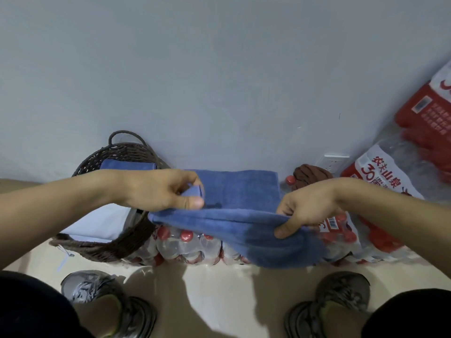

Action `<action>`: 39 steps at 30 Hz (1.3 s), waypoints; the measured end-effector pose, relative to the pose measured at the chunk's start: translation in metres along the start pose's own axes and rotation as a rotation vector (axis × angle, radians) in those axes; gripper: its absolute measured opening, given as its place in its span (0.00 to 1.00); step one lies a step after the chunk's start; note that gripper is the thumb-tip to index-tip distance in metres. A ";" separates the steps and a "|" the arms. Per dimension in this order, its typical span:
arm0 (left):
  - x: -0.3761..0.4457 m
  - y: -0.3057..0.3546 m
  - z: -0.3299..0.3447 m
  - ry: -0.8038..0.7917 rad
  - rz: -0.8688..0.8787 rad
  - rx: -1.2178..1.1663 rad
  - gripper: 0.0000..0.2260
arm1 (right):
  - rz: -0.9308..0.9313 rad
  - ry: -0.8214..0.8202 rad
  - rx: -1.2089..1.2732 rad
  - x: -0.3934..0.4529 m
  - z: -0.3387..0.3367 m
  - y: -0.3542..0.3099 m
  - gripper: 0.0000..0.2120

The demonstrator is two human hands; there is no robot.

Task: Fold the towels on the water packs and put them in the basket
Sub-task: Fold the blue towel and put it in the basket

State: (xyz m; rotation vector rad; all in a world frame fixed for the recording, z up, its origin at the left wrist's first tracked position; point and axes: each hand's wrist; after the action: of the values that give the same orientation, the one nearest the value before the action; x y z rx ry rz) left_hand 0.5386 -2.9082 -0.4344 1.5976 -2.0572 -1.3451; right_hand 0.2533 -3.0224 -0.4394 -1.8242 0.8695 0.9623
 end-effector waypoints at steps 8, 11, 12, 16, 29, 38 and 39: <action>0.001 -0.002 -0.004 -0.296 -0.035 -0.082 0.06 | -0.125 -0.249 0.386 -0.020 -0.015 0.037 0.10; 0.008 -0.013 -0.003 -0.086 -0.063 -0.129 0.05 | -0.163 -0.173 0.495 -0.019 -0.016 0.047 0.11; 0.012 -0.016 -0.003 0.011 -0.088 -0.154 0.06 | -0.167 -0.123 0.555 -0.018 -0.016 0.051 0.11; 0.029 -0.031 -0.008 0.251 -0.178 -0.215 0.09 | -0.183 0.081 0.846 -0.010 -0.019 0.062 0.12; 0.109 -0.091 -0.029 0.327 -0.345 0.228 0.08 | 0.089 0.588 1.261 0.078 -0.048 0.052 0.05; 0.154 -0.146 -0.021 0.383 -0.429 0.348 0.12 | 0.203 0.784 1.141 0.139 -0.078 0.063 0.08; 0.157 -0.149 -0.021 0.400 -0.406 0.365 0.11 | 0.213 0.821 1.125 0.143 -0.080 0.065 0.09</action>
State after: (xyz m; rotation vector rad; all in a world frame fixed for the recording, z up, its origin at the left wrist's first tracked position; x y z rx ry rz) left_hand 0.5892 -3.0527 -0.5889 2.3134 -1.8644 -0.6717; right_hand 0.2840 -3.1447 -0.5631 -1.0567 1.6691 -0.2856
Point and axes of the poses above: each hand's wrist, its own x-axis towards the middle knuckle, its own z-axis out of the palm, y = z × x, and after that the axes turned 8 degrees about z, right-handed
